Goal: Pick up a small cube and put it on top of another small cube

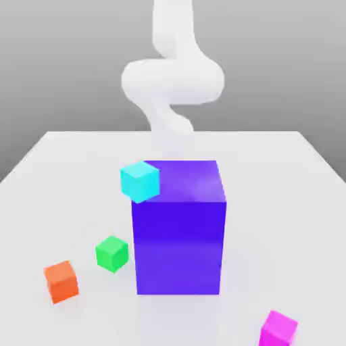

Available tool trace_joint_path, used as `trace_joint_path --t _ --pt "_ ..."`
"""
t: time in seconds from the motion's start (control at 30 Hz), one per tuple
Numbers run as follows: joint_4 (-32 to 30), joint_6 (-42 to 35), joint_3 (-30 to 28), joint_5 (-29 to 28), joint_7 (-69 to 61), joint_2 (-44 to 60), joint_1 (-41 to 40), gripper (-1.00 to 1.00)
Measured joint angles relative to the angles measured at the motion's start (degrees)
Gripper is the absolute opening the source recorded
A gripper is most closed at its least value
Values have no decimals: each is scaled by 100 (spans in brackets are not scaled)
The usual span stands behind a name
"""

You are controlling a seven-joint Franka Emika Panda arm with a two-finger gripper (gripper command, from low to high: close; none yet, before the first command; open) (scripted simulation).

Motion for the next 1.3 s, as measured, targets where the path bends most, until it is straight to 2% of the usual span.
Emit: trace_joint_path --t 0.33,0.6,0.93,1.07,1.1,1.3 --pt "-50 676 -82 245 -1345 2115 736 0" --pt "-90 1208 77 333 -2326 3775 1146 0" --pt "-140 1892 259 -126 -3141 5838 1521 0" --pt "-4 2463 221 -247 -3153 6668 1593 0" --pt "36 2611 209 -258 -3147 6860 1603 -100" --pt "56 2678 206 -267 -3141 6955 1606 -100"
